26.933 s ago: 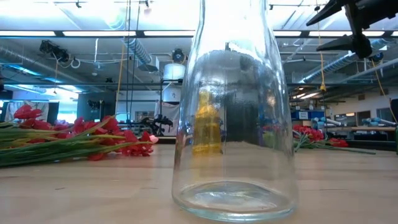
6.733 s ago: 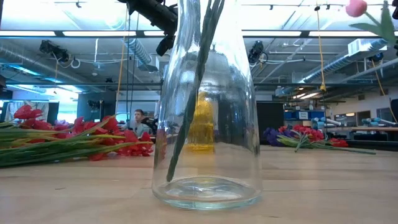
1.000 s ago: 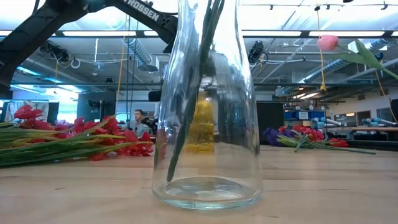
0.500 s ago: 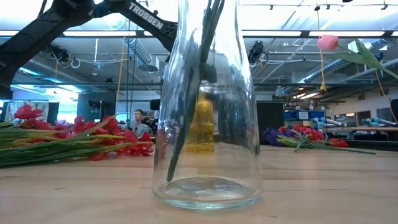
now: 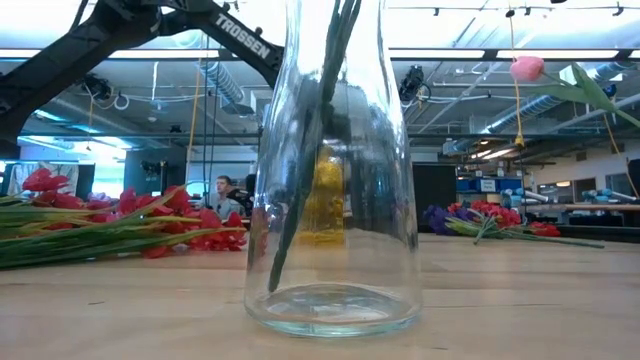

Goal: Sort flowers into vase by color
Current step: Put the left purple flower into the yellow vase

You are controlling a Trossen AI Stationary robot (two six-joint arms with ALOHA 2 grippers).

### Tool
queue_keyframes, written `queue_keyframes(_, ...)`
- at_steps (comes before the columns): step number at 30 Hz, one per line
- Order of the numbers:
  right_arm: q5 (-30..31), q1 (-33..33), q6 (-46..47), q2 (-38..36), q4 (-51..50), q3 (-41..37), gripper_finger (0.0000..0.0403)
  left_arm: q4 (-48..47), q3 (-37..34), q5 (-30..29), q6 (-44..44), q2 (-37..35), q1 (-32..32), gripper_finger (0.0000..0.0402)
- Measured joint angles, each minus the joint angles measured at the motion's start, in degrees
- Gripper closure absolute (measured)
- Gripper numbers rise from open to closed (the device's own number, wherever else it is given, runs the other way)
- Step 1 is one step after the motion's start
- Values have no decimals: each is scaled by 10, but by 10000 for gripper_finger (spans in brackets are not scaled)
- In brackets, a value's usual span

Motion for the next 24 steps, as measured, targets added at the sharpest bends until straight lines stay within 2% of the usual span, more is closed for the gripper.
queue_keyframes(12,0,0,0,0,0,0,232,1,0,-35,-1,3,4,302)
queue_keyframes(24,3,0,-2,0,0,0,232,28,1,-24,0,10,11,384)
